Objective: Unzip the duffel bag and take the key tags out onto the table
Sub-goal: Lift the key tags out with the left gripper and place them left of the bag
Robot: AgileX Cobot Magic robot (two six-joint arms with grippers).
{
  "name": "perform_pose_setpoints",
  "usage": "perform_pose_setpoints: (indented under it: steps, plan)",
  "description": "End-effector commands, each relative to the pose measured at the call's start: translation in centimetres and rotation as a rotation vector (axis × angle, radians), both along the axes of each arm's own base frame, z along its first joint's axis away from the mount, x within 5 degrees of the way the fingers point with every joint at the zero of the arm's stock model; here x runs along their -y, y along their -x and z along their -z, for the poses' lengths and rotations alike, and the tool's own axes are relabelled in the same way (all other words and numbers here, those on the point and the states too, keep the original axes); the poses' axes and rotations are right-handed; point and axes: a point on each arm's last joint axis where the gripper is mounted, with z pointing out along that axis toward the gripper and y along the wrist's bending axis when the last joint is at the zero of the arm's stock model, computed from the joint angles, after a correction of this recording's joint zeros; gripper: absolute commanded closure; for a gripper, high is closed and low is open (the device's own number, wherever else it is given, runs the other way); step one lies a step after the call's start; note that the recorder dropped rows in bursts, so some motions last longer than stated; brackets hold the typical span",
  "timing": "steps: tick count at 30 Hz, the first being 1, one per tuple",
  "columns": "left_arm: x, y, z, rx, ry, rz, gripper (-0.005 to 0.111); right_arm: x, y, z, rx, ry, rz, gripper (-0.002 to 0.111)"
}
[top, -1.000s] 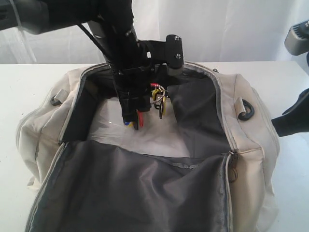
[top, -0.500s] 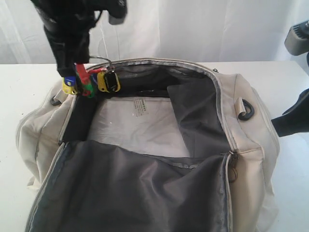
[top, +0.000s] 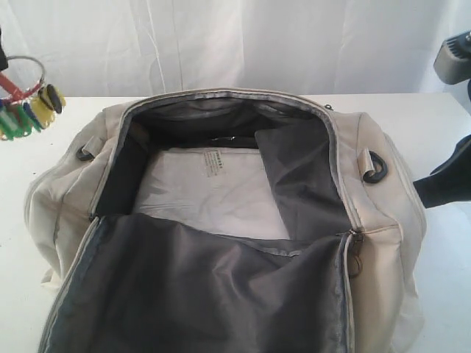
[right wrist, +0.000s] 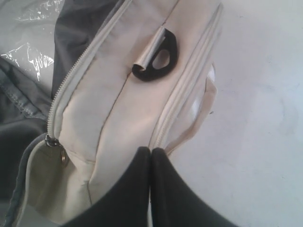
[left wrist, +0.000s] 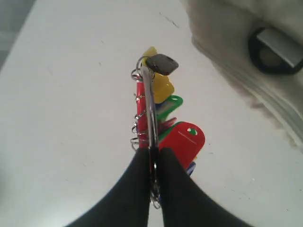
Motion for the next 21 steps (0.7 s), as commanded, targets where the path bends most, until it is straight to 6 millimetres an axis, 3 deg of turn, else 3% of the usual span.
perform_pose_setpoints:
  steps: [1,4,7,11,18,21]
  plan:
    - [-1.3,0.7,5.3,-0.223,0.011,-0.064,0.107,0.1,0.1,0.0,0.005,-0.009,0.005,0.108]
    - [-0.9,0.7,8.5,-0.241,0.059,-0.074,0.107,0.1,0.1,0.0,0.005,-0.009,0.005,0.108]
    - [-0.1,0.8,13.5,-0.191,0.172,-0.083,0.107,0.1,0.1,0.0,0.005,-0.009,0.005,0.108]
    - [0.0,1.1,17.3,-0.066,0.238,-0.118,0.107,0.0,0.1,0.0,0.006,-0.017,0.005,0.108]
    - [0.2,1.2,18.1,-0.035,0.279,-0.144,0.106,-0.1,0.1,-0.1,0.000,-0.034,0.005,0.108]
    - [0.5,1.3,18.1,-0.044,0.331,-0.175,0.095,-0.1,0.1,-0.1,0.006,-0.039,0.005,0.108]
